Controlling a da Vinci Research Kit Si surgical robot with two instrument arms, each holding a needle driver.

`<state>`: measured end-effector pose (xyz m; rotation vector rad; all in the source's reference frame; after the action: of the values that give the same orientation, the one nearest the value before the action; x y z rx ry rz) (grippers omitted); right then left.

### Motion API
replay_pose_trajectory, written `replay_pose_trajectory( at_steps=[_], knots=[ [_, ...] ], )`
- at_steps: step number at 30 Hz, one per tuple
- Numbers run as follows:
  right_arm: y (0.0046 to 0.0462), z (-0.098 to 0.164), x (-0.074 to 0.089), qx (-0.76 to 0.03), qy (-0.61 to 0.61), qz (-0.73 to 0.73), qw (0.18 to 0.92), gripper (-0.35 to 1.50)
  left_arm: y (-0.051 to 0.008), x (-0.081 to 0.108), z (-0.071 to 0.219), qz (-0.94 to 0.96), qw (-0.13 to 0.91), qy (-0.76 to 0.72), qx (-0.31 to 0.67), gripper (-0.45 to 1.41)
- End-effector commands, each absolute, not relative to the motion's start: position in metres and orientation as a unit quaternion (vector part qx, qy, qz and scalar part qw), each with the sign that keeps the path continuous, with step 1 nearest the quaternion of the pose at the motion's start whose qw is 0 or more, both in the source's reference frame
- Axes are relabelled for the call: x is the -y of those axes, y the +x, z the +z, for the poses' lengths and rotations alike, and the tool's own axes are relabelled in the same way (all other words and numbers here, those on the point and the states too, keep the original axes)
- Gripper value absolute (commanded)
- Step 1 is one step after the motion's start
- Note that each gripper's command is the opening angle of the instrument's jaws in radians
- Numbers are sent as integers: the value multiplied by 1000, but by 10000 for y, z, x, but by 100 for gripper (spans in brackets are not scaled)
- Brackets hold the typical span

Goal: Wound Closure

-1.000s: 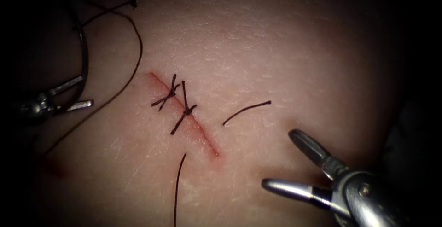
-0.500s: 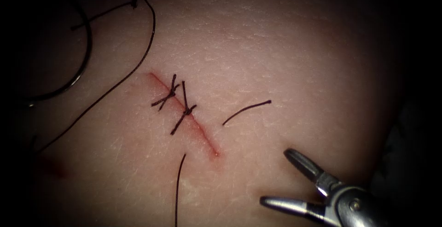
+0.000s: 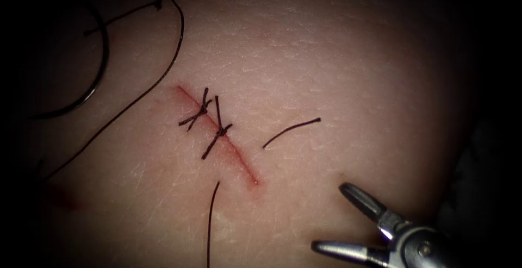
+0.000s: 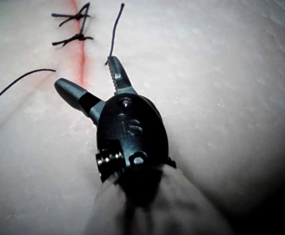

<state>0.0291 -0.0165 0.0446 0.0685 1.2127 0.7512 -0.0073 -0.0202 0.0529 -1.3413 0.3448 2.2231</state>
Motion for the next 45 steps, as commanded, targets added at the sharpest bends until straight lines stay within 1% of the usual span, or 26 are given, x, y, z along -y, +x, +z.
replay_pose_trajectory(
  at_steps=[1,6,9,12,15,19,23,28,36,38,40,44,45],
  knots=[
    [300,452,168,-556,34,345,755,145,-84,218,532,821,249,-500,-116,105],
    [300,451,166,-556,31,342,757,143,-135,258,517,838,162,-514,-82,101],
    [301,449,168,-556,31,342,757,143,-161,282,519,846,133,-513,-50,95],
    [301,448,169,-556,32,342,757,143,-182,300,526,848,138,-511,-20,84],
    [302,448,169,-555,30,343,757,143,-200,307,537,852,92,-514,-43,74],
    [302,448,169,-556,31,342,757,143,-215,312,554,867,10,-493,-64,73],
    [302,448,169,-556,31,342,757,143,-230,315,571,886,-45,-453,-89,71],
    [303,448,169,-557,32,342,756,143,-247,310,589,885,-89,-442,-116,69],
    [303,448,168,-559,33,340,756,143,-256,287,614,873,-143,-435,-168,66],
    [304,448,168,-559,33,341,756,141,-255,281,622,869,-166,-430,-179,59],
    [304,448,168,-559,34,340,755,141,-255,279,624,867,-174,-430,-183,58],
    [305,449,168,-560,35,339,755,141,-257,276,630,857,-210,-427,-198,46],
    [305,449,168,-560,34,340,755,141,-259,276,630,853,-221,-427,-203,46]
  ],
)
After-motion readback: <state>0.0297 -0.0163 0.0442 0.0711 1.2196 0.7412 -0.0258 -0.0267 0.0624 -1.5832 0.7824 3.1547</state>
